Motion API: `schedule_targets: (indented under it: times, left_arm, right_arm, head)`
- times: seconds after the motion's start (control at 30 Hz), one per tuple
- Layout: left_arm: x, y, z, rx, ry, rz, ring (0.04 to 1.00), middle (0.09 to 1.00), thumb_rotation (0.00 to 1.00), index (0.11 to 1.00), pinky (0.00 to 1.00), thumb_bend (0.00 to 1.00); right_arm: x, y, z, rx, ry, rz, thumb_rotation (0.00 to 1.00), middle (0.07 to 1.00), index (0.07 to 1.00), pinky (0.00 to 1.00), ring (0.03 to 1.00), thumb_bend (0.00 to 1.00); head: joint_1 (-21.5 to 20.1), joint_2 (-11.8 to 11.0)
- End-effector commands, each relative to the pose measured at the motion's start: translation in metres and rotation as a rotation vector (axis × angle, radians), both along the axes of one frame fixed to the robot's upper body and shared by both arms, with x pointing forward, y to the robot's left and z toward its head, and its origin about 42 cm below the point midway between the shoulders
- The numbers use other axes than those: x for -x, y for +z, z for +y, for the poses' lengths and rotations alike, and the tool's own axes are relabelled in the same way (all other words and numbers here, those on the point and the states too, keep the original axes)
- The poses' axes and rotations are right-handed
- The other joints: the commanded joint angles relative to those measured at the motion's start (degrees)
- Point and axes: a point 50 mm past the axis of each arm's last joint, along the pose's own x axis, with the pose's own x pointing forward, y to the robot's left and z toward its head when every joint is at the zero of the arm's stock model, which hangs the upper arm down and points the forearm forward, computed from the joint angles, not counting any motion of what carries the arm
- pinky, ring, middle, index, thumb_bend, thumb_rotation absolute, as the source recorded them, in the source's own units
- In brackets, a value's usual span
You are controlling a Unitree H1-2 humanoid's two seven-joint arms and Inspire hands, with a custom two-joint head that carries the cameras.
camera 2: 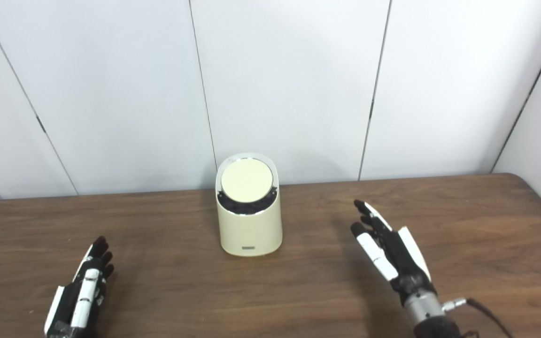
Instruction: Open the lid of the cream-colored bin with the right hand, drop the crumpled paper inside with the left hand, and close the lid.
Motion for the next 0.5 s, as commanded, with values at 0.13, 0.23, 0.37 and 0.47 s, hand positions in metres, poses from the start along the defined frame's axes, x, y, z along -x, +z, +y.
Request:
schedule_targets:
  times: [0.13, 0.23, 0.37, 0.47]
  left_arm:
    - [0.013, -0.011, -0.003, 0.010, 0.003, 0.042, 0.993, 0.993, 0.80, 0.979, 1.00, 0.48]
    - [0.014, -0.010, -0.004, 0.021, -0.004, 0.036, 0.999, 0.999, 0.83, 0.986, 1.00, 0.47]
    - [0.015, -0.009, -0.005, 0.022, -0.004, 0.034, 1.000, 1.000, 0.88, 0.992, 1.00, 0.47]
    - [0.015, -0.008, -0.005, 0.025, -0.004, 0.029, 1.000, 1.000, 0.91, 0.995, 1.00, 0.47]
  right_arm:
    - [0.000, 0.000, 0.002, -0.100, -0.028, -0.089, 1.00, 0.978, 0.923, 0.94, 0.972, 0.61]
    - [0.002, -0.006, 0.004, -0.145, -0.031, -0.091, 1.00, 0.984, 0.926, 0.99, 0.988, 0.61]
    - [0.004, -0.009, 0.005, -0.157, -0.031, -0.094, 1.00, 0.983, 0.924, 1.00, 0.989, 0.59]
    - [0.006, -0.010, 0.005, -0.169, -0.029, -0.093, 1.00, 0.984, 0.927, 1.00, 0.994, 0.58]
  head:
    - [0.41, 0.48]
    - [0.89, 1.12]
    - [1.47, 1.94]
    - [2.10, 2.66]
